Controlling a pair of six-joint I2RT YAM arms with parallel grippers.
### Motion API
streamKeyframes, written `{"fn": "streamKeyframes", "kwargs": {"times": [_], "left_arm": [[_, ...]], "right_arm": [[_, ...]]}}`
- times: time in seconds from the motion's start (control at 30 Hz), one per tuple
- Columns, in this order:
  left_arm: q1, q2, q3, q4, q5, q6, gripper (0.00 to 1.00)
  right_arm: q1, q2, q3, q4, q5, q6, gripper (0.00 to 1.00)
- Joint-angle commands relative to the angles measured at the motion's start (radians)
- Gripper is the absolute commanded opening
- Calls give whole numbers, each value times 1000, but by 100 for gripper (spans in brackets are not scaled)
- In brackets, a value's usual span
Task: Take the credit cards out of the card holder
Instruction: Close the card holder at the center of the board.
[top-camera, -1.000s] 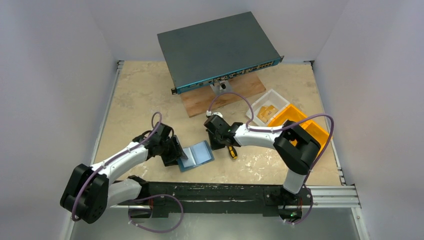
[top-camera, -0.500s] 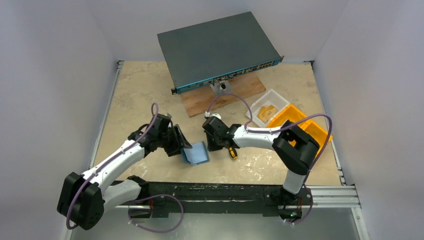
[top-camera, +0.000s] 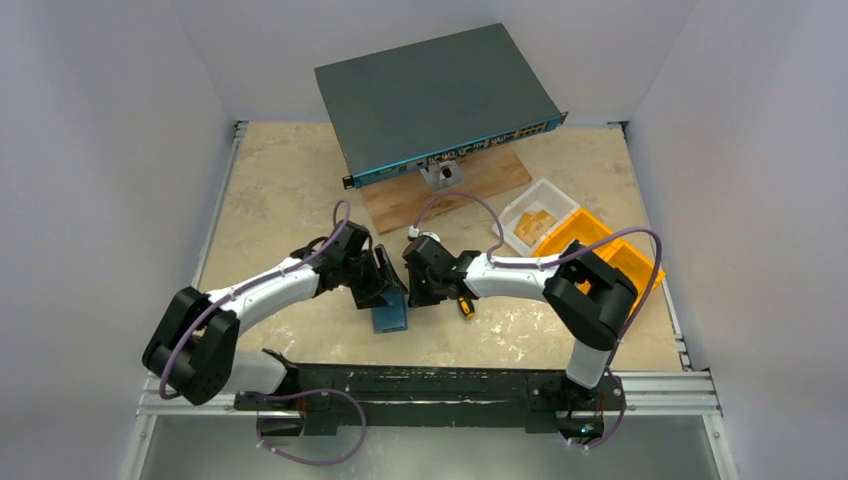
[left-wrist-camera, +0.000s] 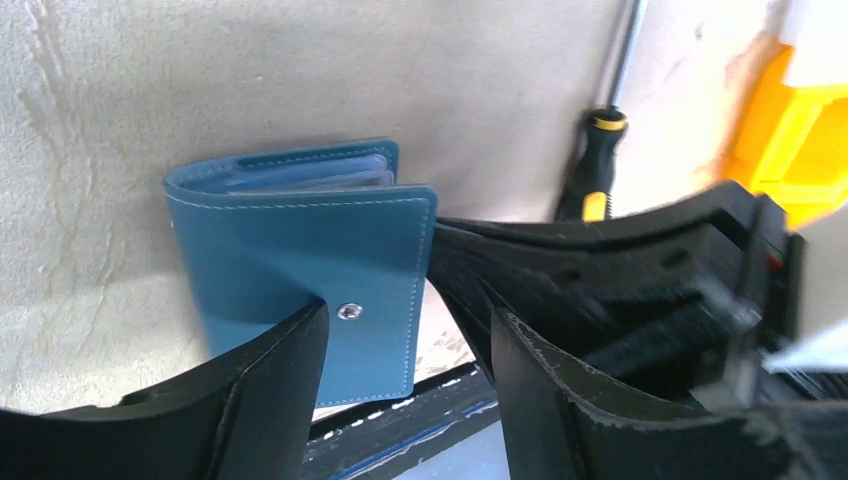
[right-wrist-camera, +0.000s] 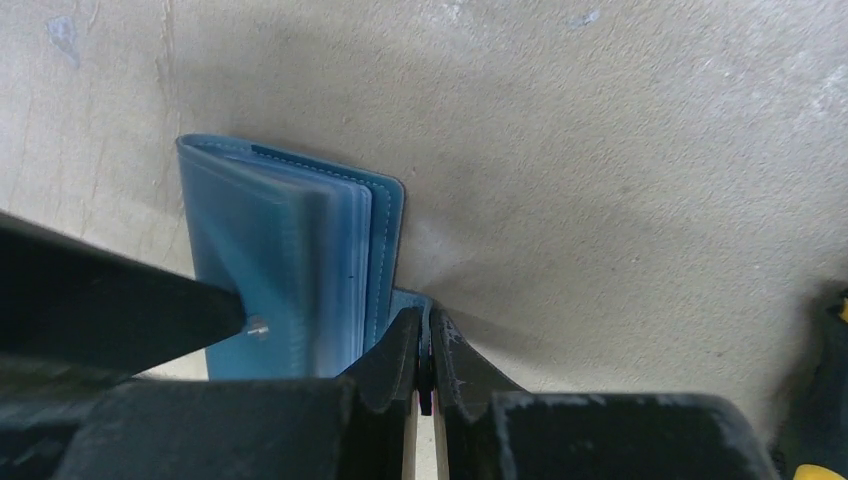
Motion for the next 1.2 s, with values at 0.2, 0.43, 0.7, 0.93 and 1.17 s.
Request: {"fn": "streamKeyframes", "kwargs": {"times": [0.2, 0.43, 0.7, 0.93, 1.17], "left_arm": [[-3, 151, -9, 16, -57, -41, 63], [-4, 135, -5, -15, -88, -14, 65], [-4, 64, 64, -85, -99, 58, 67], [-4, -29, 136, -153, -97, 140, 72], [-5, -173, 170, -243, -128, 223, 85]], "right_arm": [[5, -108, -29, 0, -6, 77, 7], [5, -185, -18, -30, 7, 77, 21], [5, -244, 1, -36, 8, 72, 25], [4, -312, 25, -66, 49, 70, 35], [3, -405, 48, -89, 113, 60, 49]]}}
